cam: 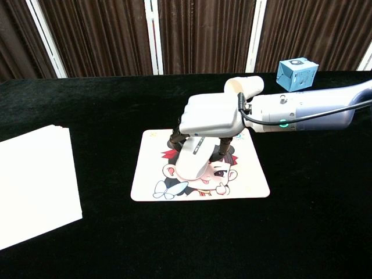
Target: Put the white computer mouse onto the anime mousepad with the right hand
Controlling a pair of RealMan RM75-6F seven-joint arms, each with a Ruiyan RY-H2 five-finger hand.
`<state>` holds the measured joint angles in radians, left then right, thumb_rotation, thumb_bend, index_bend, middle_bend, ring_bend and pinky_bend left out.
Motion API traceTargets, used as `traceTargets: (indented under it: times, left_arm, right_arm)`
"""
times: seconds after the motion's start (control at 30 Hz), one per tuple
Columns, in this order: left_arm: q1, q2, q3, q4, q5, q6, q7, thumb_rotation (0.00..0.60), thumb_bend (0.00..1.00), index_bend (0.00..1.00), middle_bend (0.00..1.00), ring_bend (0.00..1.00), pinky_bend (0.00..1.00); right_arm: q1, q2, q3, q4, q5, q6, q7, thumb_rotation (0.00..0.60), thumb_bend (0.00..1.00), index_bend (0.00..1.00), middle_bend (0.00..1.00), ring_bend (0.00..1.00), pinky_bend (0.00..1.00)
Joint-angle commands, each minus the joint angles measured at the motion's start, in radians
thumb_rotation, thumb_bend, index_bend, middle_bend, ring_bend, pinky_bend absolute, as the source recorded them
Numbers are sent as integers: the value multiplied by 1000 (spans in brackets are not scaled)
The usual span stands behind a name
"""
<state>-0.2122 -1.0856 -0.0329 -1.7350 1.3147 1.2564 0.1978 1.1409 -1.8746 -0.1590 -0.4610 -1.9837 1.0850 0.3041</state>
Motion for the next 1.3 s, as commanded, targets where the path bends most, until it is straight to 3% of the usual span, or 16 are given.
traceTargets:
  times: [0.03, 0.37, 0.77, 1.0, 1.3]
  left_arm:
    - [0, -1, -1, -1, -4, -1, 3, 600, 115, 0, 0, 0, 0]
    - [-3, -3, -3, -7, -20, -4, 19, 600, 116, 0, 0, 0, 0]
    - [-3, -8, -7, -7, -30, 2, 27, 600, 115, 0, 0, 0, 0]
    - [-3, -7, -7, -9, -34, 3, 29, 600, 116, 0, 0, 0, 0]
    - [-5, -6, -7, -10, -38, 0, 34, 600, 115, 0, 0, 0, 0]
  right_arm:
    - [11, -20, -32, 53, -23, 10, 17, 600, 240, 649, 605, 434, 607]
    - [15, -56, -80, 158, -43, 50, 44, 600, 241, 649, 605, 434, 576]
    - [6, -85, -79, 183, -19, 93, 30, 600, 224, 649, 596, 418, 497]
    - [-2, -97, -78, 194, -2, 81, -6, 600, 179, 573, 486, 307, 332]
    - [-8, -94, -73, 190, 20, 85, -45, 600, 169, 369, 281, 90, 69]
